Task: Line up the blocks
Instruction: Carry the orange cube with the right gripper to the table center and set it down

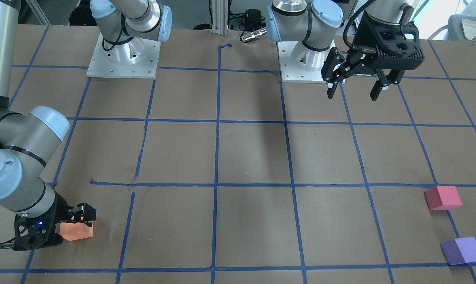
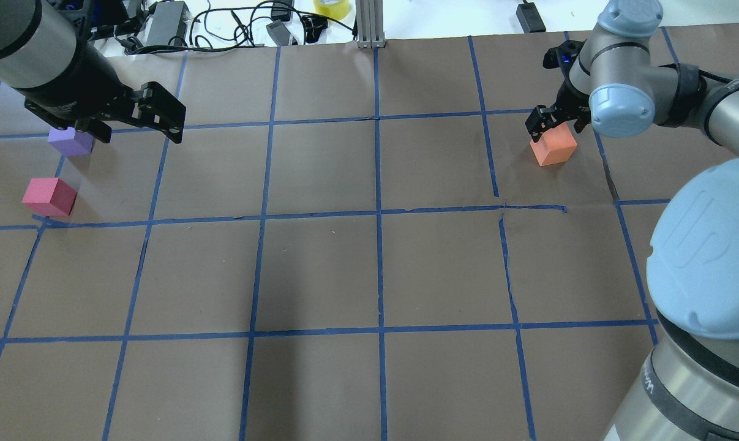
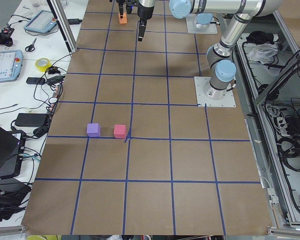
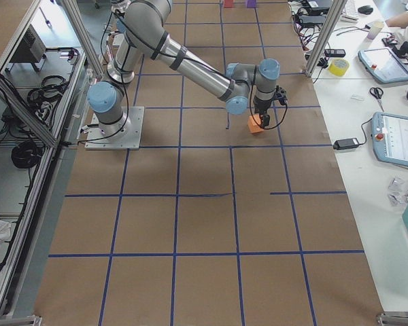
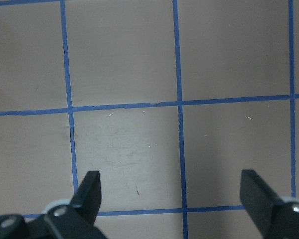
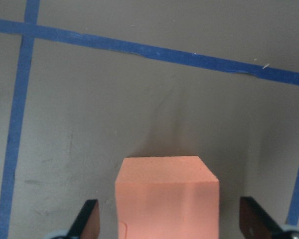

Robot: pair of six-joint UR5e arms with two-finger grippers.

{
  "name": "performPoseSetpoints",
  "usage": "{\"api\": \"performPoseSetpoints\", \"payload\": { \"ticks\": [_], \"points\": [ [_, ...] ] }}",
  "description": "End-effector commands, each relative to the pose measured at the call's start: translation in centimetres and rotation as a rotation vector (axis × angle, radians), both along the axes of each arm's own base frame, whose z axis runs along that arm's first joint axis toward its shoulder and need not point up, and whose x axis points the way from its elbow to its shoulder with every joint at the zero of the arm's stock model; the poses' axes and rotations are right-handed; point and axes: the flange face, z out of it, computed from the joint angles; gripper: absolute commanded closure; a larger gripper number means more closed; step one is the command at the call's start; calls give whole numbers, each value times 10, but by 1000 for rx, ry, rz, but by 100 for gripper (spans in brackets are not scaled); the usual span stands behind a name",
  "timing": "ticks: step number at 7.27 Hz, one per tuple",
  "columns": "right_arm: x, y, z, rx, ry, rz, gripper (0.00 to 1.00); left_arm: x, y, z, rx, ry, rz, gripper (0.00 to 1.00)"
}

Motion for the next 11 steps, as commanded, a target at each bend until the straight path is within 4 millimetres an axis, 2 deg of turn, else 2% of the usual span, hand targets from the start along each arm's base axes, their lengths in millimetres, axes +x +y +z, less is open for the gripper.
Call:
{"api": "performPoseSetpoints", "payload": {
  "ticks": [1, 2, 3, 4, 5, 6, 7, 8, 11],
  "points": [
    [-1, -1, -10, 14, 6, 20, 0, 0, 0, 0, 1, -1, 1, 0],
    [-1, -1, -15, 18, -3, 16, 2, 0, 0, 0, 1, -2, 1, 0],
    [-1, -1, -18, 23, -9, 6, 54, 0, 1, 0, 1, -2, 1, 0],
    [-1, -2, -15, 18, -10, 7, 93, 0, 1, 0, 1, -2, 1, 0],
    [-1, -2, -7, 14, -8, 3, 100, 0, 1, 0, 1, -2, 1, 0],
    [2, -4, 9, -8, -3, 4, 100, 0, 0, 0, 2, -2, 1, 0],
    [13, 0, 35, -38, -7, -39, 100, 0, 0, 0, 2, -1, 1, 0],
    [53, 5, 49, -45, -13, -88, 100, 1, 0, 0, 2, 0, 2, 0],
    [189, 26, 65, -73, -45, -215, 100, 0, -2, -3, 5, 1, -1, 0]
  ]
}}
